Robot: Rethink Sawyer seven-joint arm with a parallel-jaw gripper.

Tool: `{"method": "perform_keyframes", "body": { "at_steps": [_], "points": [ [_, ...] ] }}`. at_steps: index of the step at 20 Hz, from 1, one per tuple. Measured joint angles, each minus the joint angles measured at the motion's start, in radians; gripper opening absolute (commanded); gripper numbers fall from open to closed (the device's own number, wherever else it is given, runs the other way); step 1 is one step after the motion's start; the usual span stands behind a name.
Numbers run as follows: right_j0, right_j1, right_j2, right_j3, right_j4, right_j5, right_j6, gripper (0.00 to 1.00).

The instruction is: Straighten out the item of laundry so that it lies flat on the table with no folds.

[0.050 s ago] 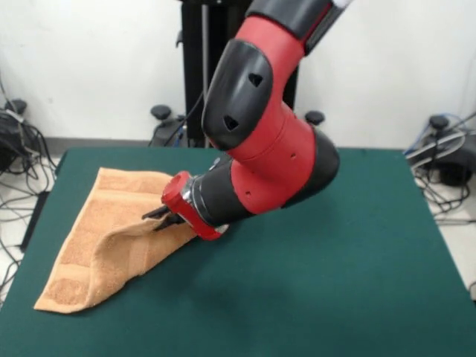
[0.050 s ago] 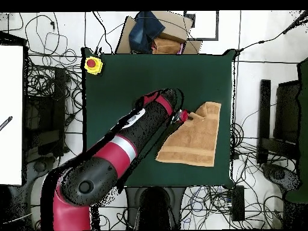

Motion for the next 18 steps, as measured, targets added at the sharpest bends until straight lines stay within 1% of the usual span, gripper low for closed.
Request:
{"method": "perform_keyframes", "body": {
  "at_steps": [3,4,10,14,15,17,18],
  "points": [
    [-0.014,-0.006,0.0,-0.043,0.024,0.039,0.0,0.0],
    [-0.025,-0.005,0.0,-0.08,0.041,0.057,0.0,0.0],
    [-0.05,0.018,-0.001,-0.185,0.071,0.064,0.0,0.0],
    [-0.064,0.069,-0.004,-0.273,0.085,0.063,0.0,0.0],
    [-0.068,0.094,-0.006,-0.306,0.089,0.063,0.0,0.0],
    [-0.07,0.111,-0.009,-0.326,0.091,0.064,0.0,0.0],
    [-0.074,0.135,-0.015,-0.356,0.095,0.063,0.0,0.0]
  ]
}}
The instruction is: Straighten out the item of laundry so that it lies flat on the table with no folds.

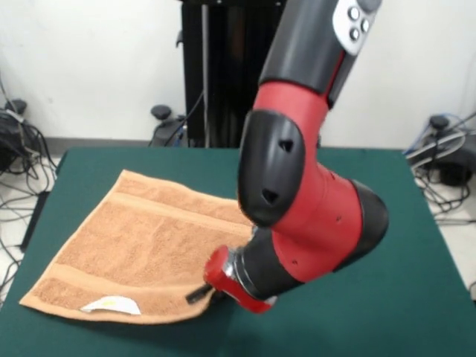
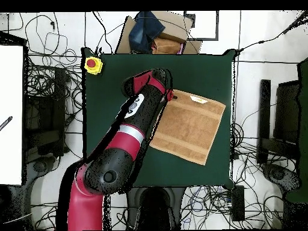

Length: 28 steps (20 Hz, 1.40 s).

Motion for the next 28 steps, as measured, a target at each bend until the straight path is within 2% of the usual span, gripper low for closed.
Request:
{"method": "perform_keyframes", "body": {
  "at_steps": [6,11,27,28],
  "points": [
    [-0.037,0.099,-0.049,-0.124,0.03,0.002,0.012,0.0],
    [-0.059,0.129,-0.108,-0.199,0.034,0.065,0.056,0.0],
    [-0.043,0.137,-0.131,-0.213,0.035,0.087,0.199,0.0],
    [-0.043,0.147,-0.153,-0.226,0.033,0.101,0.239,1.0]
  ]
}}
